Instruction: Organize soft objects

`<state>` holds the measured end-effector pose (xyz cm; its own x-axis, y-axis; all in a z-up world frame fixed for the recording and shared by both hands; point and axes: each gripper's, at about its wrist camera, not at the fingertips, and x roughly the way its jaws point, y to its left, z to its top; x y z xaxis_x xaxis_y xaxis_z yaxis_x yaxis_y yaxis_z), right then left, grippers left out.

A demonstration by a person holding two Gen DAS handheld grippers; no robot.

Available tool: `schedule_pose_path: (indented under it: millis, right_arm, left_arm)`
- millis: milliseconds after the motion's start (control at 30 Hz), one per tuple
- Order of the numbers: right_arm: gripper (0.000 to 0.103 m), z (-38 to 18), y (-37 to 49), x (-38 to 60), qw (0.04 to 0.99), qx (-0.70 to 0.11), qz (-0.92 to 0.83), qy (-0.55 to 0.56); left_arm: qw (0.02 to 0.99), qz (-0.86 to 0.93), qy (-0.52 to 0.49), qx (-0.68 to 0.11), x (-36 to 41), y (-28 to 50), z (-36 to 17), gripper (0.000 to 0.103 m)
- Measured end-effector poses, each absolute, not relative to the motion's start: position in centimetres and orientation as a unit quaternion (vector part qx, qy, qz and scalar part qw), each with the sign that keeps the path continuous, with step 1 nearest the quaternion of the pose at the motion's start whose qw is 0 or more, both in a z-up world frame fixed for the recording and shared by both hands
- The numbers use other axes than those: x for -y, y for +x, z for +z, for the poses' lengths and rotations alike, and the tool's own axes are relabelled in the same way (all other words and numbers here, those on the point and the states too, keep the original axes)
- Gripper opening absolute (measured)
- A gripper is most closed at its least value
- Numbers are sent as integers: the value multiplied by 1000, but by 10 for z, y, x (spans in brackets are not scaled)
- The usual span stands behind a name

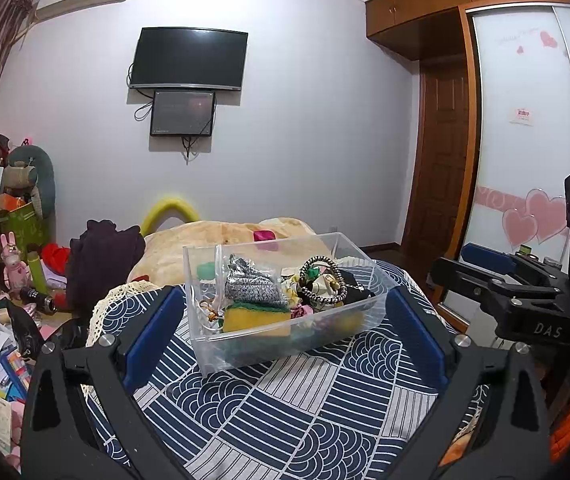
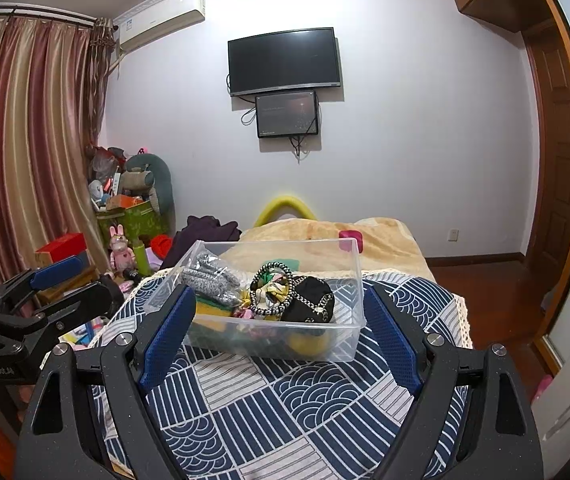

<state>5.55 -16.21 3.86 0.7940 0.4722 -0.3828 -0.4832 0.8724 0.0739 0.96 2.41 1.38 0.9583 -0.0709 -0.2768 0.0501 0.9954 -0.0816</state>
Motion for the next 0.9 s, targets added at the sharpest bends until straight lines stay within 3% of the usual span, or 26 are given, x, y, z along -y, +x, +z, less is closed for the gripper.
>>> schedule_pose_path:
  millis: [900]
  right_arm:
    - [84,36,54,161,946,-203,253,-13]
  left_arm:
    - [988,-34,-50,-142,-26,9,13,102]
